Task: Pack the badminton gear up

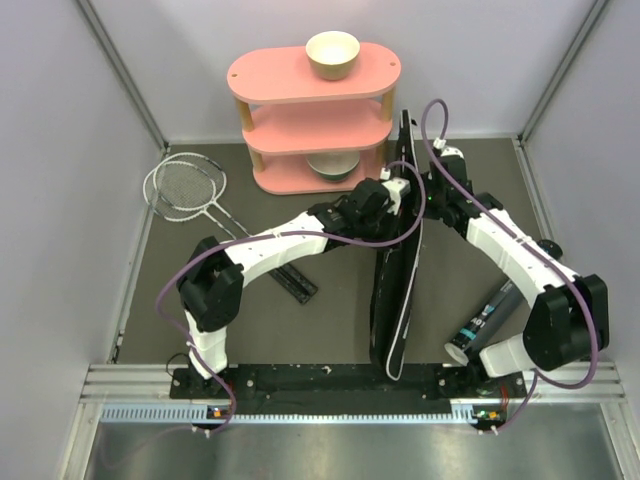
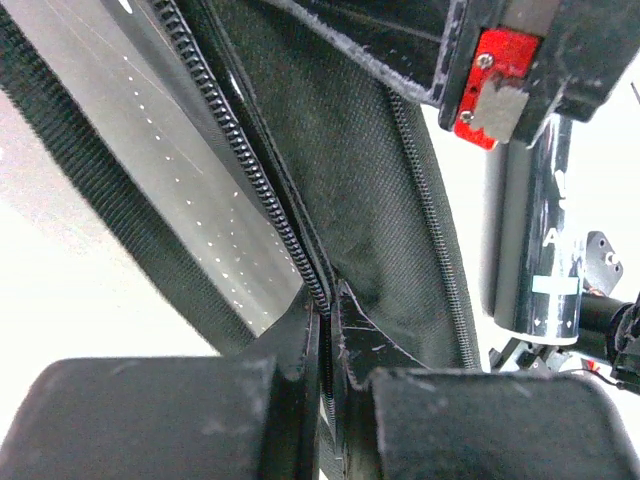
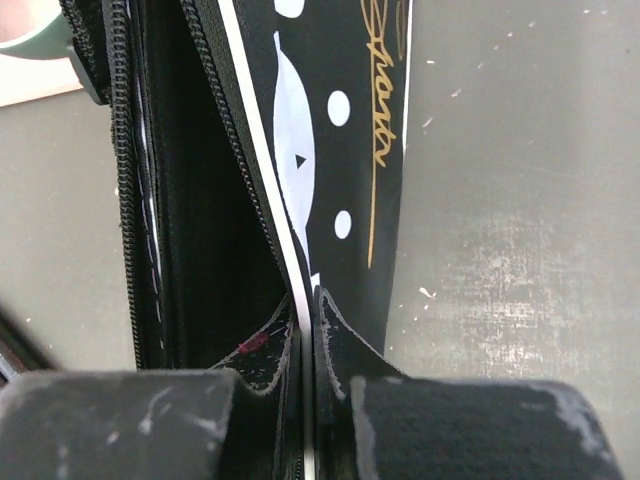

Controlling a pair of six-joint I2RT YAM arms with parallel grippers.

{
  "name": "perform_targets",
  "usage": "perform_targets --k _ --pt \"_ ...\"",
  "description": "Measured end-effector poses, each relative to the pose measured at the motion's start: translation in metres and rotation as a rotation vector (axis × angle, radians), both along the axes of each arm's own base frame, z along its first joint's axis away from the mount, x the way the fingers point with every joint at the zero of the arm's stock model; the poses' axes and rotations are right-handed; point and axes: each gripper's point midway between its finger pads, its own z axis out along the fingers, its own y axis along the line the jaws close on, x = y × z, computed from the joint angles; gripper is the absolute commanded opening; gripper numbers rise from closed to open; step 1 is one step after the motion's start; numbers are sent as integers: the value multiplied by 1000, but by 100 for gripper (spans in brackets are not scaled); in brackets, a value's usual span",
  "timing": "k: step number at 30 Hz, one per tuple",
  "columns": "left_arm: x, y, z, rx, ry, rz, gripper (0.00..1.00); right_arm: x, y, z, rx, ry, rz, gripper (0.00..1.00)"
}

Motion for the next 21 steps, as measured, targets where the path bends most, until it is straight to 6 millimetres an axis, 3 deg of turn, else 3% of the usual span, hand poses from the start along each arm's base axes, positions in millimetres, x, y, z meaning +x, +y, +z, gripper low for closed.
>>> perform_targets --k 5,9,12,13,16,18,21 --pt "-5 0 3 -18 26 -38 1 -10 -11 0 -3 -31 -58 0" --pt "-14 0 9 -62 79 -86 15 -36 -27 5 56 -75 -153 0" --pt "-16 1 14 -99 124 -111 34 -47 -33 11 114 -101 -219 0" --pt "-18 0 18 -119 144 -121 46 -49 -36 11 123 -100 -247 0" --pt "-15 1 28 -170 174 -140 57 -49 -44 6 116 -85 -304 0" --pt "-16 4 37 -200 184 -145 77 -47 -50 -3 97 -61 -334 0" --pt "-21 27 63 -252 151 -127 84 -43 -55 -10 75 -39 -351 0"
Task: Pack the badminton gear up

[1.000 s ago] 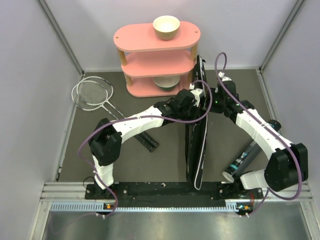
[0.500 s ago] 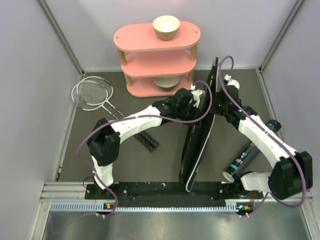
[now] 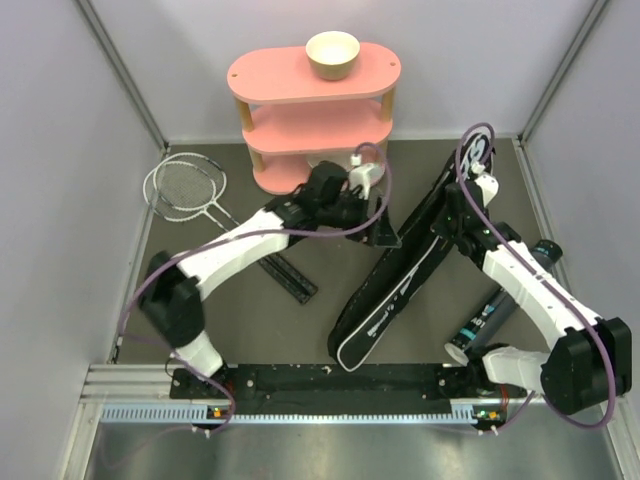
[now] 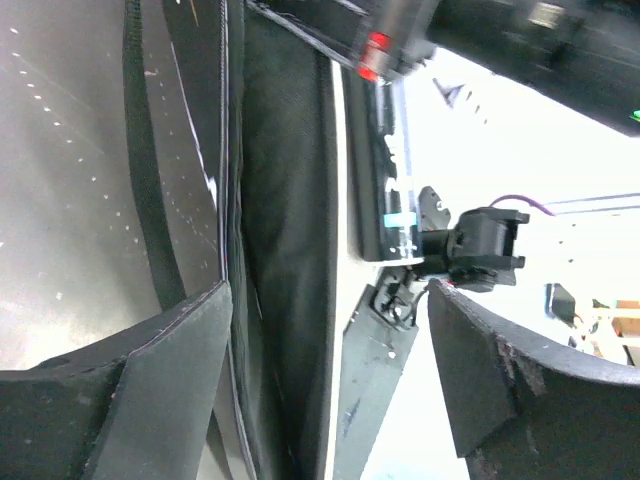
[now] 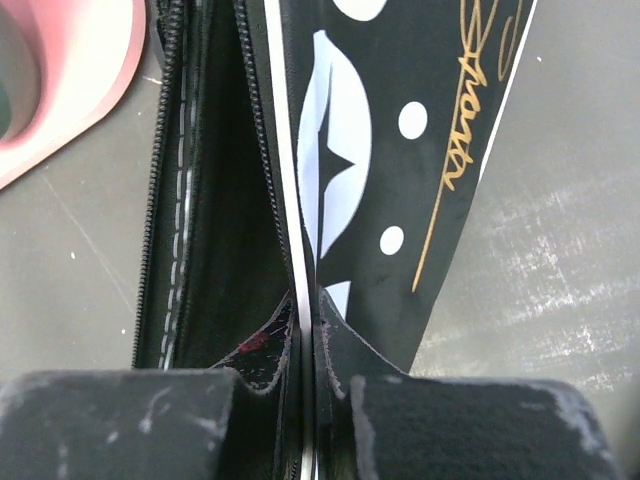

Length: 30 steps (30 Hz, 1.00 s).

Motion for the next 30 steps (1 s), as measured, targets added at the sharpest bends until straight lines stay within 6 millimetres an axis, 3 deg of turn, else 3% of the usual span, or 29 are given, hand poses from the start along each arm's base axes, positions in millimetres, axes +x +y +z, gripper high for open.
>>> perform_targets --k 6,10,14,19,23,25,27,30 --pt "-9 90 77 -104 -191 194 84 9 -5 5 -55 8 11 0" --pt "11 183 87 -47 -287 552 86 9 -8 8 -94 15 32 0" --pt "36 265 50 111 -255 922 93 9 -8 8 -113 22 60 0" --pt "56 329 -13 297 -86 1182 96 8 -6 8 -124 27 88 0" --pt "76 360 -56 426 88 1334 93 7 -3 8 -118 28 111 0" --pt "92 371 -73 487 169 1395 87 6 -1 10 -115 24 126 0" --pt "112 375 -88 511 235 1423 74 5 0 13 -113 14 136 0" --pt "139 384 -118 474 336 1463 67 1 -1 20 -113 -9 145 0"
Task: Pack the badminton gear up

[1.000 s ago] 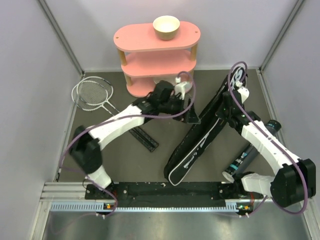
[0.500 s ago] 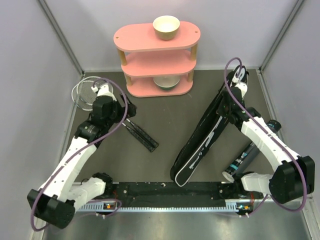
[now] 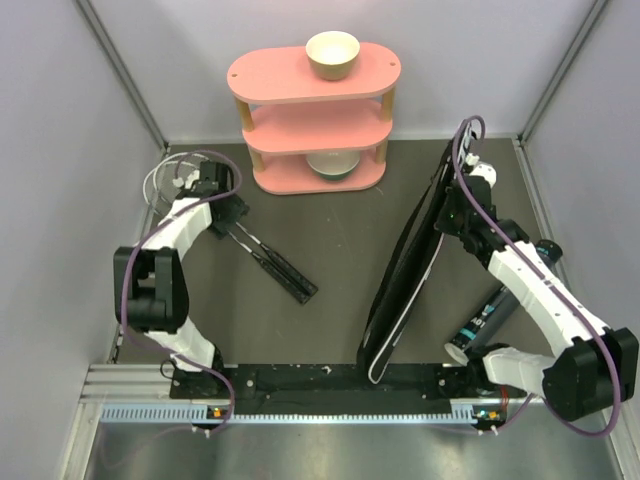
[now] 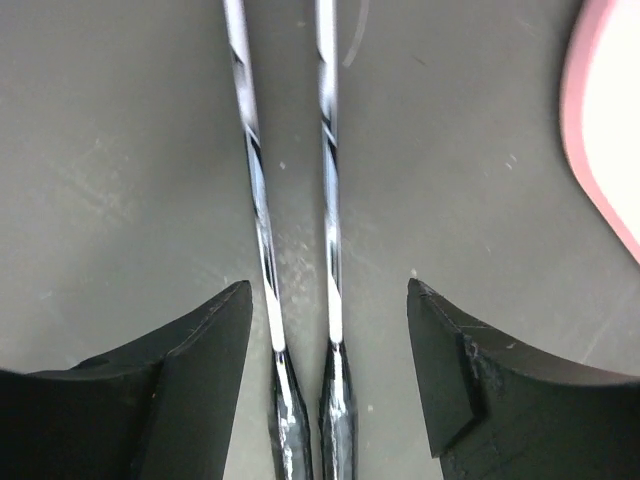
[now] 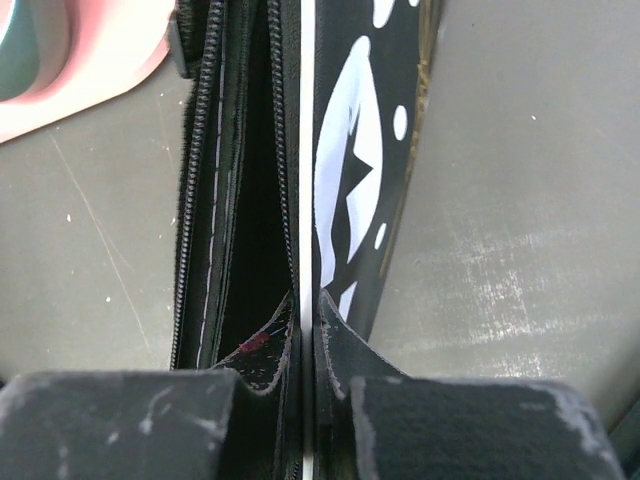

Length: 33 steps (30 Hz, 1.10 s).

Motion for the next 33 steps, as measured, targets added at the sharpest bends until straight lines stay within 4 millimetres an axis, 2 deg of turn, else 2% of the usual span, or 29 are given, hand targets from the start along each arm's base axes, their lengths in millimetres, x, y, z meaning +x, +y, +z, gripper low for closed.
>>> perform_targets --k 5,9,12,14,18,23,28,29,33 --pt "6 17 -38 -81 66 104 67 -6 -2 8 1 -39 11 0" --pt "17 15 -55 -112 102 125 60 -7 -3 6 -3 -40 16 0" --pt "26 11 -59 -126 104 132 57 -8 -3 4 -1 -36 18 0" --pt "29 10 -62 -135 104 137 52 -7 -3 3 0 -32 18 0" --pt "33 7 -67 -155 113 143 49 -7 -2 3 3 -32 21 0" --pt "34 7 -75 -160 142 168 33 -7 -2 3 5 -32 24 0" --pt "41 9 -77 -157 176 208 32 -7 -2 4 6 -33 24 0" --pt "42 9 -77 -158 181 213 23 -7 -2 4 6 -33 24 0" --pt "43 9 -78 -160 193 221 0 -7 -2 4 4 -33 23 0"
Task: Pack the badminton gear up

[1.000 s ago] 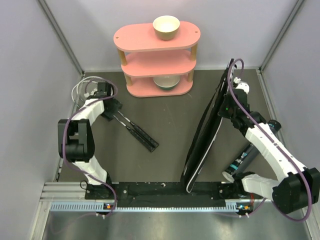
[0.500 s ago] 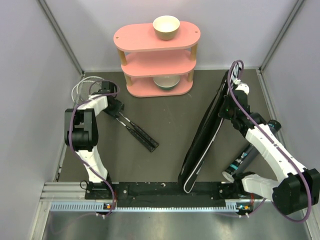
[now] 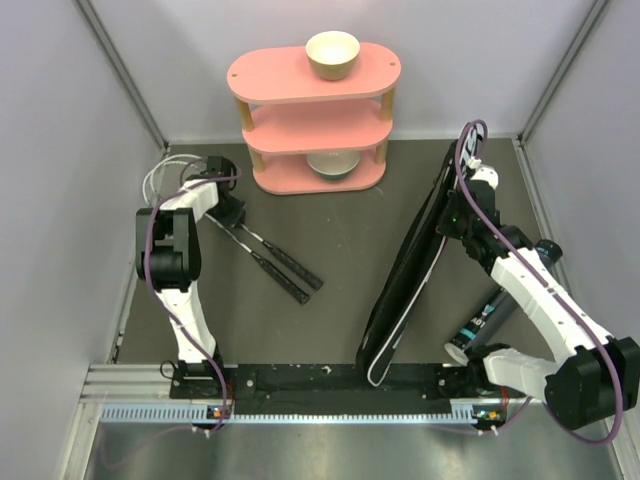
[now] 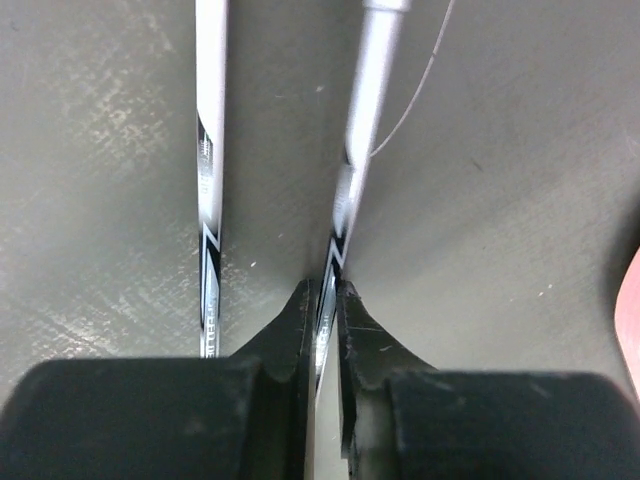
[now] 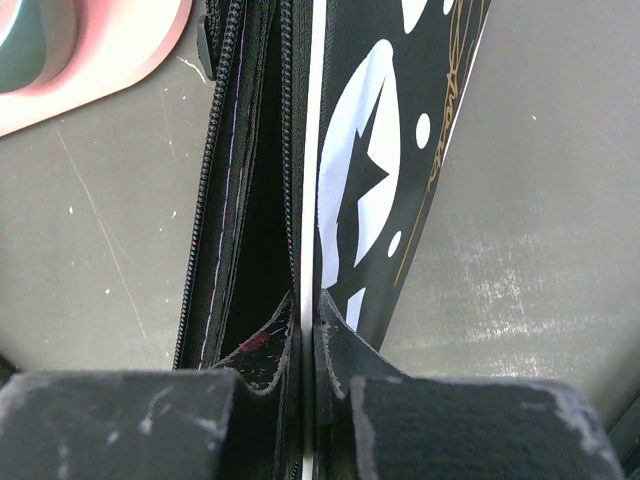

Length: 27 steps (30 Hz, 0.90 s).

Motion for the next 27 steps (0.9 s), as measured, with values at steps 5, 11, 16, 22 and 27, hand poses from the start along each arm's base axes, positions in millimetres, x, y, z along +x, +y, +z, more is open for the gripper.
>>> perform_targets --k 5,11,16,22,27 --pt "0 3 6 34 -15 -30 0 0 -1 0 -8 -1 0 0" --pt "-20 8 53 82 -118 -93 0 1 -3 -1 -16 0 -6 0" --pt "-34 -2 144 90 -421 -207 0 5 -6 -11 -32 28 -24 0" --pt "-80 -32 218 106 -685 -438 0 23 -14 -14 -23 55 -73 0" --pt "-116 -94 251 239 -750 -763 0 40 -17 -11 -12 58 -105 0"
